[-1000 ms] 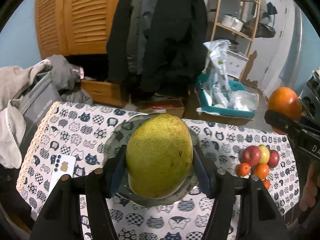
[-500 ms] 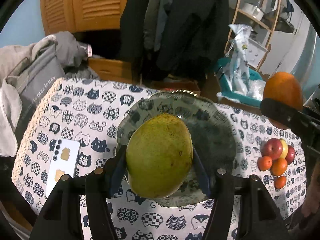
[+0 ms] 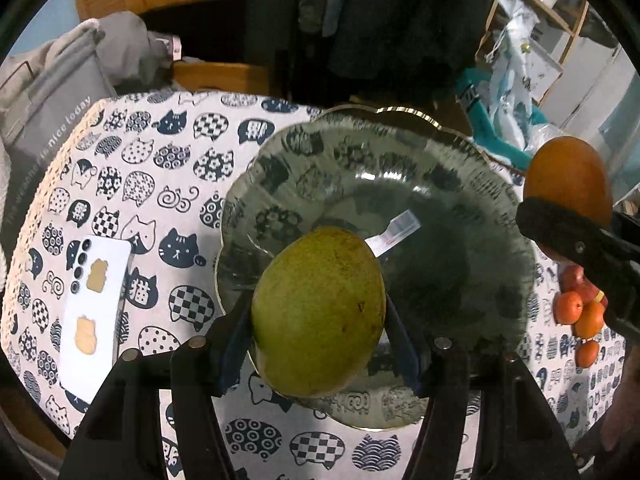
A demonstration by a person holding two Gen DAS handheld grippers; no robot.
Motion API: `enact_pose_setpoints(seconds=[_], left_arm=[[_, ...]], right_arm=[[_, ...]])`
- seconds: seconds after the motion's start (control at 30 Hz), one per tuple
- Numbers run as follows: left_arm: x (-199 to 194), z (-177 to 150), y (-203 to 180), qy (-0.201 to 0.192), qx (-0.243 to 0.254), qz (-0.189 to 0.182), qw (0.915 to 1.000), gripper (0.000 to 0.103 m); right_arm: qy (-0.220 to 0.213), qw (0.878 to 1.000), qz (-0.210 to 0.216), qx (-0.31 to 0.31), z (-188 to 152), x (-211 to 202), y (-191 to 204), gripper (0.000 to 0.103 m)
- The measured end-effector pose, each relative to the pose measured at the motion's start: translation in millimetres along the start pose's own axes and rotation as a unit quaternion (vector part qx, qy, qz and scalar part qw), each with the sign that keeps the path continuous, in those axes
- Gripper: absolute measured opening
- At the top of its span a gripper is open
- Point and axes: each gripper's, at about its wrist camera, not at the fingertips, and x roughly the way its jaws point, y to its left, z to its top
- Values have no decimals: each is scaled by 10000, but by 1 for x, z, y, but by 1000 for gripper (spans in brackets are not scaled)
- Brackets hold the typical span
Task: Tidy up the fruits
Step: 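Carry the mango in the left tool and the orange in the right tool over the glass bowl, then lower the mango and orange into the bowl and open both tools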
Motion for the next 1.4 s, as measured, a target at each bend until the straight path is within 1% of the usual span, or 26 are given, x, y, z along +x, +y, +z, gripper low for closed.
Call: enact_pose_setpoints(seconds=[0.2, 0.5, 0.53, 0.6, 0.63, 0.67, 0.9, 1.1, 1.23, 1.4], left_arm=[[19, -2, 1, 231, -18, 5, 9997, 65], [41, -4, -3, 591, 54, -54, 9982, 64], [40, -3, -4, 552, 48, -43, 9985, 65], [37, -1, -3, 474, 33, -75, 9988, 70], [34, 1, -3, 429, 30, -89, 9990, 78], [32, 2, -3, 405, 31, -75, 9991, 82], [7, 2, 10, 169, -31, 55, 9998, 82], [-11, -4, 38, 78, -370, 111, 9992, 82], [-16, -8, 51, 70, -575, 143, 9982, 82], [-19, -10, 58, 53, -631, 184, 9978, 82]], right_arm=[[161, 9999, -1, 48, -6, 12, -3, 66], [232, 9996, 57, 140, -7, 15, -8, 66], [233, 9996, 69, 152, -7, 15, -9, 66], [230, 9996, 78, 166, -7, 15, -9, 66], [234, 9995, 87, 178, -7, 15, -10, 66], [242, 9995, 98, 189, -6, 15, -9, 66], [394, 9990, 149, 128, -5, 26, -4, 66], [673, 9973, 216, 206, -9, 44, -1, 66], [901, 9958, 173, 29, -15, 58, 10, 66], [1132, 9932, 134, -223, -23, 71, 25, 66]])
